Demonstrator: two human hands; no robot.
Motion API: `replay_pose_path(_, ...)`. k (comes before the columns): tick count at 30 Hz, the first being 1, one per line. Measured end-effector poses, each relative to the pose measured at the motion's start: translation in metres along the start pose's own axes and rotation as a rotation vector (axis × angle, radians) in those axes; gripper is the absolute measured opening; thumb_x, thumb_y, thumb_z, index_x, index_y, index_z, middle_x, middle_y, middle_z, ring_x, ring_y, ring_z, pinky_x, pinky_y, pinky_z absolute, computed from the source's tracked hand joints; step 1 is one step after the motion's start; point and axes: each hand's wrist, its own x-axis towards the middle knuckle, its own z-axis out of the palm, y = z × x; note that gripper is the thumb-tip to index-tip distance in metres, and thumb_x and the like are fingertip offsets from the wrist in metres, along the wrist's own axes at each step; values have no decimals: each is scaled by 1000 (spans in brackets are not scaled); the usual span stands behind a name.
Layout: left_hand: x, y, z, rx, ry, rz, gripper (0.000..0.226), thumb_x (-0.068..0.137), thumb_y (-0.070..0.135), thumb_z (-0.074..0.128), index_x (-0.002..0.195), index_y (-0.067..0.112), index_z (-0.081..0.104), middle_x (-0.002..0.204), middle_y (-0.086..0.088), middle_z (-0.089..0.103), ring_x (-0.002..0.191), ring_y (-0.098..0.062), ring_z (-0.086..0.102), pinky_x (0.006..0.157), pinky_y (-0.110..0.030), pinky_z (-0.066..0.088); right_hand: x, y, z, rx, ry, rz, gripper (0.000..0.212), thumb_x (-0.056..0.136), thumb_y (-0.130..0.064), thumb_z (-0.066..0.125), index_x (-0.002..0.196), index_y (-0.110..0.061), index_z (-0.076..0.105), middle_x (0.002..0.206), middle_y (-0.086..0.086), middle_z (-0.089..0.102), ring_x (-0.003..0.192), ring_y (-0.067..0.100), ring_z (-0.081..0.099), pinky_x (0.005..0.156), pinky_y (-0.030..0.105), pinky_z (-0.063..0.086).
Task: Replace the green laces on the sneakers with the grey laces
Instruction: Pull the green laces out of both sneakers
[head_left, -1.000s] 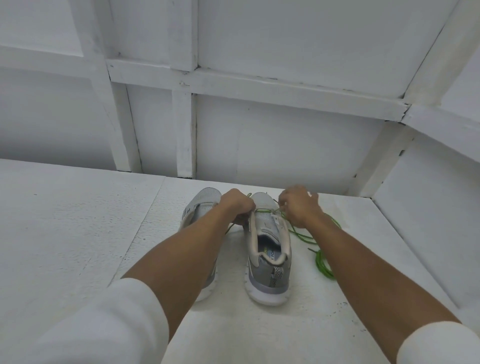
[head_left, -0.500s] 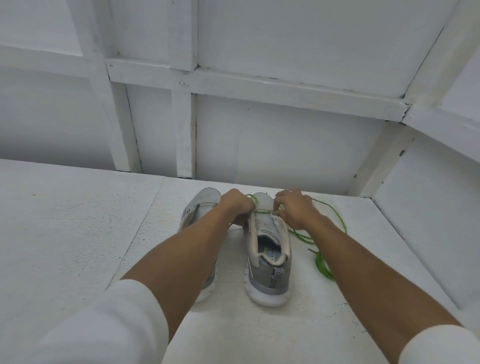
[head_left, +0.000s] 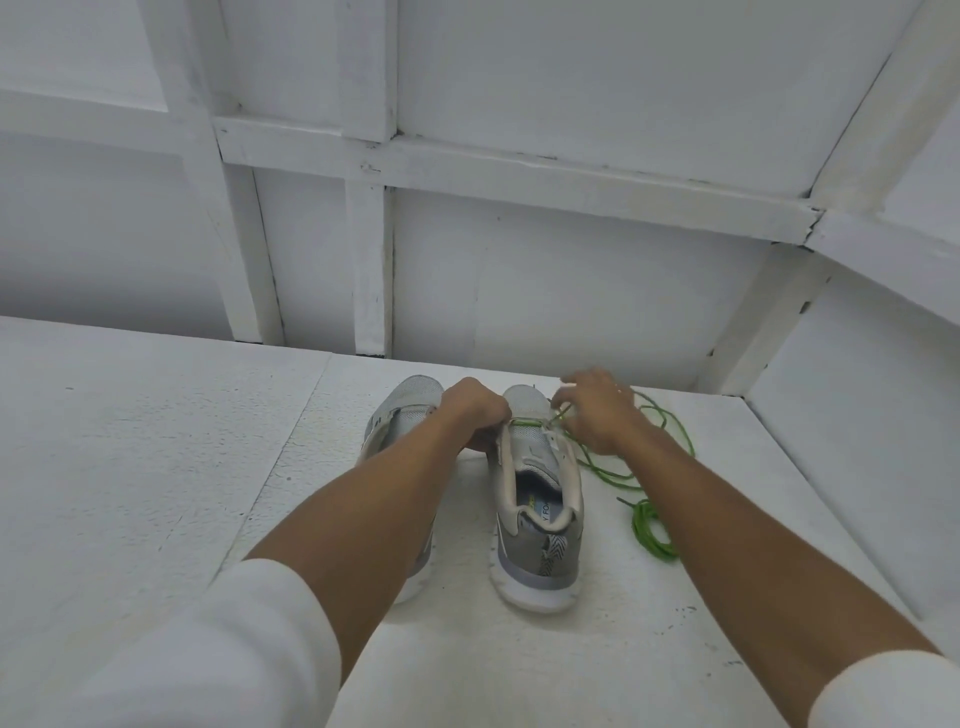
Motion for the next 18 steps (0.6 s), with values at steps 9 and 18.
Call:
replay_pose_path(9,-5,3,-2,18,12,-14,4,79,3,63,78,-1,60,62,-16,67,75,-35,73,75,-46,60,-4,25,-19,116,256,154,13,81,-1,57,85,-9,66,91,9,61,87,30,59,67,30,44)
replay_pose_path(18,-3,3,-1,15,6,-10,6,76,4,62,81,0,62,71,-18,70,76,-33,74,77,-45,60,-1,63,-49,154,410,353,20,86,1,51,99,-8,63,105,16,60,88,32,56,68,31,40)
